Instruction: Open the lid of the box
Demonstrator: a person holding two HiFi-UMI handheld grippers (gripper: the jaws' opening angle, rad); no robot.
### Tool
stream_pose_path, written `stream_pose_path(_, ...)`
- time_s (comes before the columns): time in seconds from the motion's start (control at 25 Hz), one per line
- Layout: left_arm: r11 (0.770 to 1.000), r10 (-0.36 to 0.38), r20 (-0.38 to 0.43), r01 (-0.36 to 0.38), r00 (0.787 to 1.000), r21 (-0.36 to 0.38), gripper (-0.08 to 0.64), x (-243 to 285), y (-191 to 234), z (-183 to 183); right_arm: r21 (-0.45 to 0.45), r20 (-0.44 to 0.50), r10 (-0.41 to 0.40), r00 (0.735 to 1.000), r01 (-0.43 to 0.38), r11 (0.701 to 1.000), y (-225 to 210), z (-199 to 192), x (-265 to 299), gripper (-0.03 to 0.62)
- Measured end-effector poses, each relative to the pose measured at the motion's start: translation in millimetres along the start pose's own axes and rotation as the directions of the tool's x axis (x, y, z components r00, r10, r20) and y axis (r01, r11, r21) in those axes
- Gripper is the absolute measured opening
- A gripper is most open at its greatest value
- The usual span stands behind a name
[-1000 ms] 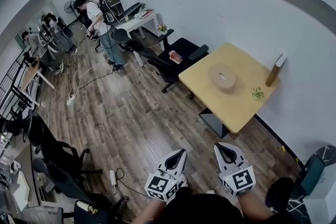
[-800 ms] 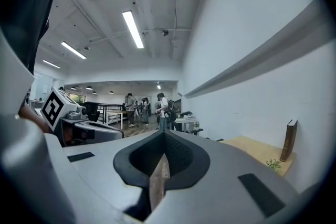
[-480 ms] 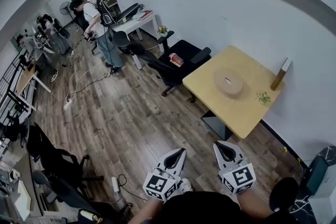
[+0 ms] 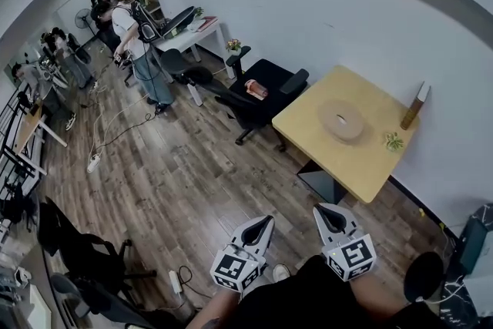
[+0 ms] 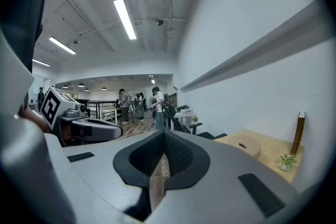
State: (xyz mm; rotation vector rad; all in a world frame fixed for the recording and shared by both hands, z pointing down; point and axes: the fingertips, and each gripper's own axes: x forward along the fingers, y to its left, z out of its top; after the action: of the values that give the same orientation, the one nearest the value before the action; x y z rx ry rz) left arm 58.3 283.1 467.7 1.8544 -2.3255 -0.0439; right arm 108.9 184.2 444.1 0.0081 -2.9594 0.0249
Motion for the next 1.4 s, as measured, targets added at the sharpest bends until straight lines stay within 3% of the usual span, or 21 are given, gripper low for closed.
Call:
stream_pose_path(0.36, 1.0, -0.016, -0.006, 0.016, 1.0, -0.026, 0.018, 24.7, 39.3, -2.8, -0.03, -0.05, 0.003, 0.999, -0.004, 1.0, -13.5, -3.2, 42.5, 0.02)
stream_pose_path(0.72, 0.998, -0.049, -0.016, 0.049, 0.999, -0.045, 0.018, 94.0, 80.5, 2.9, -0.036, -0.108, 0.022, 0.994, -0.026, 0.999, -63.7, -10.8, 104.7, 0.022)
stream_pose_path(0.92, 0.997, -0.067, -0.032, 0.066, 0.997, -0.043, 0.018, 134.8, 100.5, 6.9, -0.035, -0.122, -0.016, 0.992, 0.012, 0.999, -102.3, -9.3, 128.9, 0.049)
stream_pose_path(1.24, 0.995, -0.084, -0.047, 0.081, 0.995, -0.06, 0.018, 204.1, 121.9, 11.4, -0.04, -0.239, 0.047, 0.97, -0.058, 0.997, -146.3, -22.7, 164.6, 0.235)
stream_pose_path(1.4, 0.994, -0.093, -0.048, 0.09, 0.995, -0.062, 0.018, 235.5, 128.7, 18.7, -0.039, -0.258, 0.041, 0.965, -0.052, 0.998, -172.2, -26.4, 177.5, 0.304)
